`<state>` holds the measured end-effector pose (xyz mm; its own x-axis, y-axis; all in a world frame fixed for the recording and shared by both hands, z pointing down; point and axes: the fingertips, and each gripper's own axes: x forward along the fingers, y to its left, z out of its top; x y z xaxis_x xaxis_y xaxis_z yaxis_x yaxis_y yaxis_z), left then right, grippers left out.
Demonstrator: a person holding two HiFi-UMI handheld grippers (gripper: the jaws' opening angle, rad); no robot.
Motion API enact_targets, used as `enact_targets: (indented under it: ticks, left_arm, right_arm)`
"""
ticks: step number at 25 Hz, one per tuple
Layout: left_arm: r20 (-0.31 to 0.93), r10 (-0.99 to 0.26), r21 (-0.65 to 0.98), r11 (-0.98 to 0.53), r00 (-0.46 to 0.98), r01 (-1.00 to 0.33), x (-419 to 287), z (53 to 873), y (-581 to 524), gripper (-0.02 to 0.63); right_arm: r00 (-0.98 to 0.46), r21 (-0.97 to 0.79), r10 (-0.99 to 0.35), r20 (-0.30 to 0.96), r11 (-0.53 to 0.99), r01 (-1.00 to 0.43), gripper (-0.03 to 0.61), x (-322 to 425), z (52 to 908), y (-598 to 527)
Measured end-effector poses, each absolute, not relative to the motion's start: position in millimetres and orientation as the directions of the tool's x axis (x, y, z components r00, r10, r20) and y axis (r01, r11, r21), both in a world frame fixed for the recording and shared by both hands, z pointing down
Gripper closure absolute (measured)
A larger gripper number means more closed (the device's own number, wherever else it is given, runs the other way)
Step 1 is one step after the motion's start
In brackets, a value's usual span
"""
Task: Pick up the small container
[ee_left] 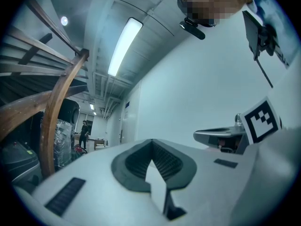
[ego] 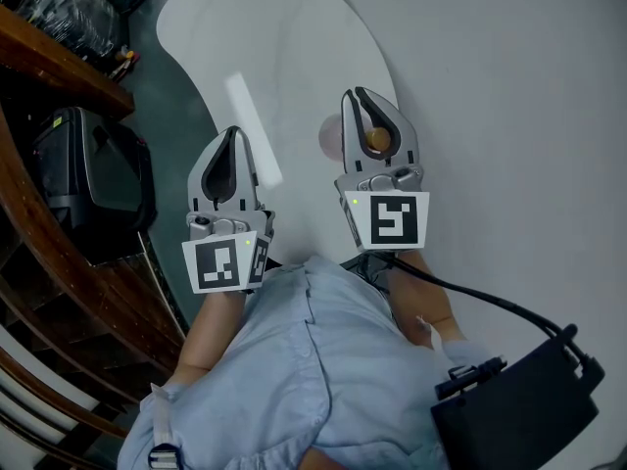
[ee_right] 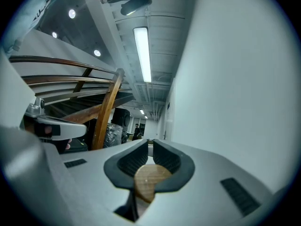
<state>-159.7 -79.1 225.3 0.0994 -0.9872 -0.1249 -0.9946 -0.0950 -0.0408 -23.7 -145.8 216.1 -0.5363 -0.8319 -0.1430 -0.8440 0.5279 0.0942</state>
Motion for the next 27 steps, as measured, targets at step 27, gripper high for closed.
enact_targets:
  ticks: [27]
  left_arm:
    - [-0.123,-0.987,-0.054,-0.101,0.107,-0.993,-155.9,220.1,-77.3,0.615]
  right_arm:
    - [-0.530,0.067,-0.828,-0.182,0.527,-0.847,0.548,-23.7,207.8,-144.5]
